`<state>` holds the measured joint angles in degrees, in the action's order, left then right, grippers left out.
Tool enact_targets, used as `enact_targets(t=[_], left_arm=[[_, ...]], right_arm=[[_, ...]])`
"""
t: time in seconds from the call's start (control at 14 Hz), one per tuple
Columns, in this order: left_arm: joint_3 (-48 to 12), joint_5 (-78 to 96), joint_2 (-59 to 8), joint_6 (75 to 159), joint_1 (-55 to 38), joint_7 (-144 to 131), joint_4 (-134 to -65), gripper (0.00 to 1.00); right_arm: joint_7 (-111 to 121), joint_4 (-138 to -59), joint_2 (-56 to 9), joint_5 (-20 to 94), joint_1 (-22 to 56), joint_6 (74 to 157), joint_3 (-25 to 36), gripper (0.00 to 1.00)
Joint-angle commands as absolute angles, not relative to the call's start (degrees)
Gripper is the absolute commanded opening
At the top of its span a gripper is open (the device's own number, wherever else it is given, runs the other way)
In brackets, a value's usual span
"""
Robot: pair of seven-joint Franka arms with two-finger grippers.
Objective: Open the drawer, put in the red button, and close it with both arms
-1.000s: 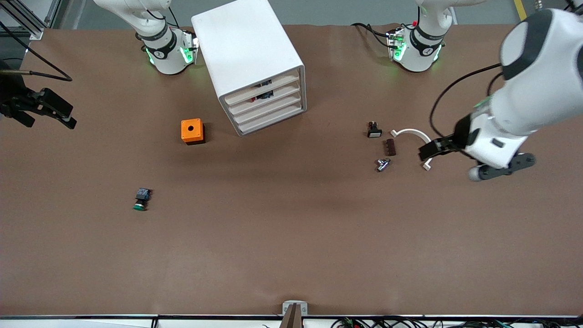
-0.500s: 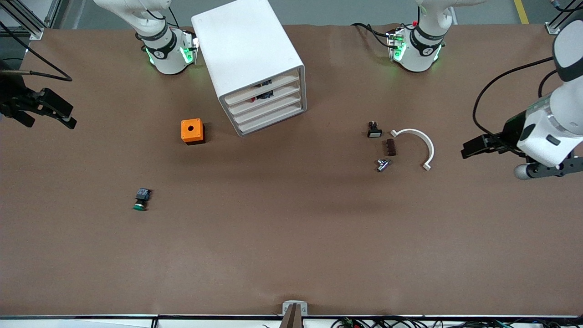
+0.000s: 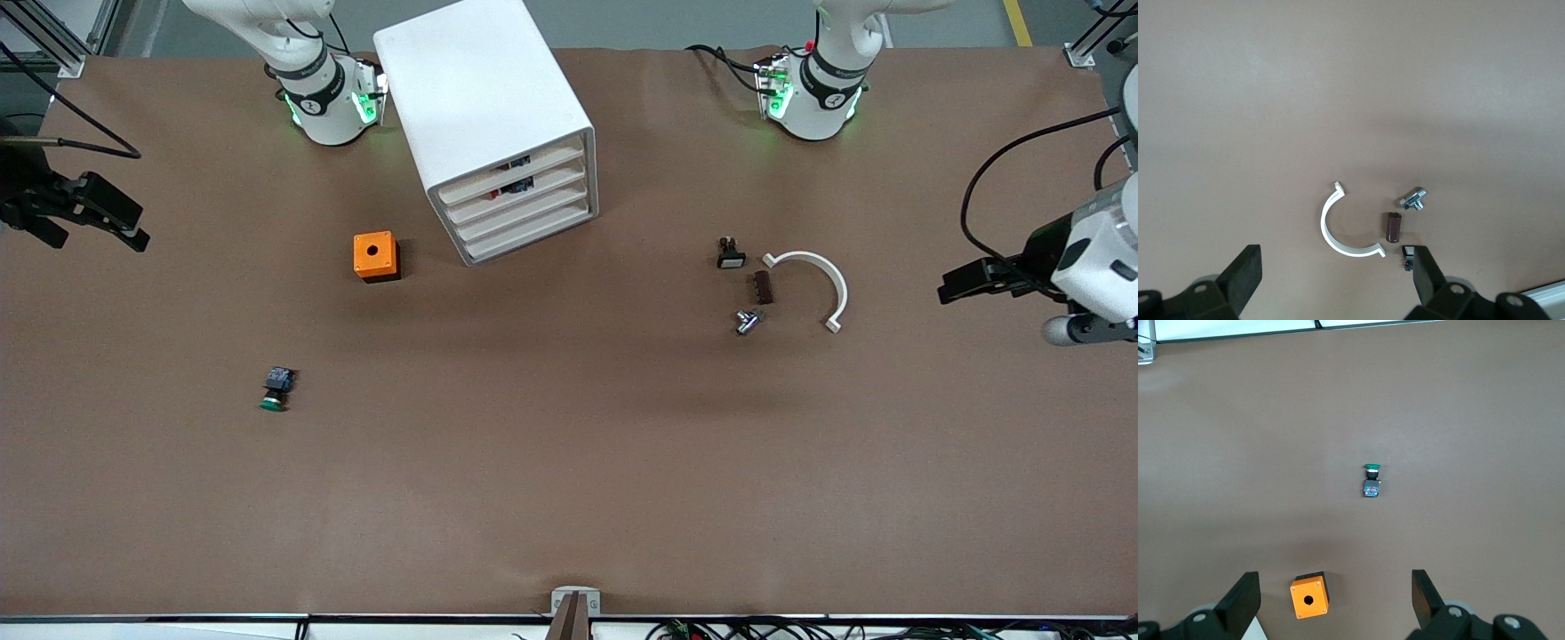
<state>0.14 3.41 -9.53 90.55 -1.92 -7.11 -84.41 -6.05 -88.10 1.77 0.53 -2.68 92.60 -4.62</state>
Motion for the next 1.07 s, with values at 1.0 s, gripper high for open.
enact_targets(t=[1.0], left_arm=[[0.62, 1.06, -3.6, 86.31, -2.11, -6.15, -83.67, 1.0]], right_arm=[[-5.8, -87.19, 1.49, 0.44, -3.87, 91.85, -5.54, 1.0]])
